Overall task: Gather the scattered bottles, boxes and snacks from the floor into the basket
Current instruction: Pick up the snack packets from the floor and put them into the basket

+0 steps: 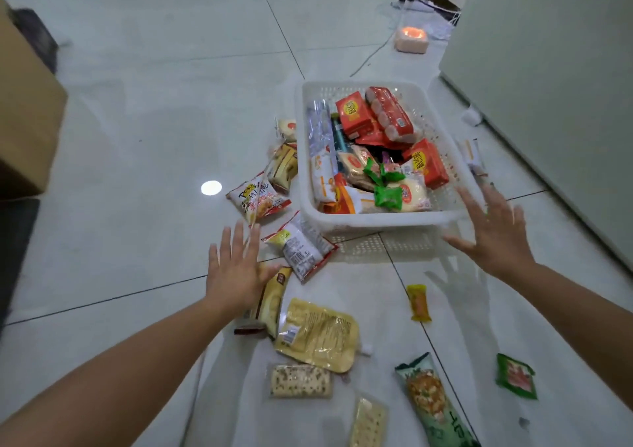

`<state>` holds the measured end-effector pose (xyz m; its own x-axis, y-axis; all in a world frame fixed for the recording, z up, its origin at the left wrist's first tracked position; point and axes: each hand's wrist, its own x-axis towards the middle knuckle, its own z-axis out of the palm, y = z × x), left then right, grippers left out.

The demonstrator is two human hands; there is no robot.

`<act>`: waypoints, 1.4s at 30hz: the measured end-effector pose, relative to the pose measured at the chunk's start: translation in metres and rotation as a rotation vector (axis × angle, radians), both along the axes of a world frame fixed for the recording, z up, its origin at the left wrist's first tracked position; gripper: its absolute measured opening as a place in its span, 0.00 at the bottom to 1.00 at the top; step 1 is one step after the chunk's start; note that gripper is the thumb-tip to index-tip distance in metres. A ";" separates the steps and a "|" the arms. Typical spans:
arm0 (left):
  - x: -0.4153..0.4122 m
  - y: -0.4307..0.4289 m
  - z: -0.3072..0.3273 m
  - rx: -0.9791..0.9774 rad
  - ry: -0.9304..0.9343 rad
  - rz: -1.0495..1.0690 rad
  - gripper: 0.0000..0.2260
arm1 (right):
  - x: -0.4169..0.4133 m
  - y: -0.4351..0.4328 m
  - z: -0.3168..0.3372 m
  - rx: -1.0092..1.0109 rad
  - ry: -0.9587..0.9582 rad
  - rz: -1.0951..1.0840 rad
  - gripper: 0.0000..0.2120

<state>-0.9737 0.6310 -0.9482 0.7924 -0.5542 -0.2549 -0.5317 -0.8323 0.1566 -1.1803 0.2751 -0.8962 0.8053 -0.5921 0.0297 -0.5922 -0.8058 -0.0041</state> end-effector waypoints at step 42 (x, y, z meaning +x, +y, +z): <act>-0.064 -0.056 -0.038 -0.081 -0.068 0.057 0.35 | -0.049 0.107 -0.107 0.377 0.134 -0.065 0.28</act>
<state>-1.0373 0.5753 -0.9864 0.8370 -0.5244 -0.1561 -0.4956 -0.8475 0.1899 -1.2297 0.3825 -1.0031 0.7478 -0.5914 -0.3017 -0.6573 -0.7234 -0.2112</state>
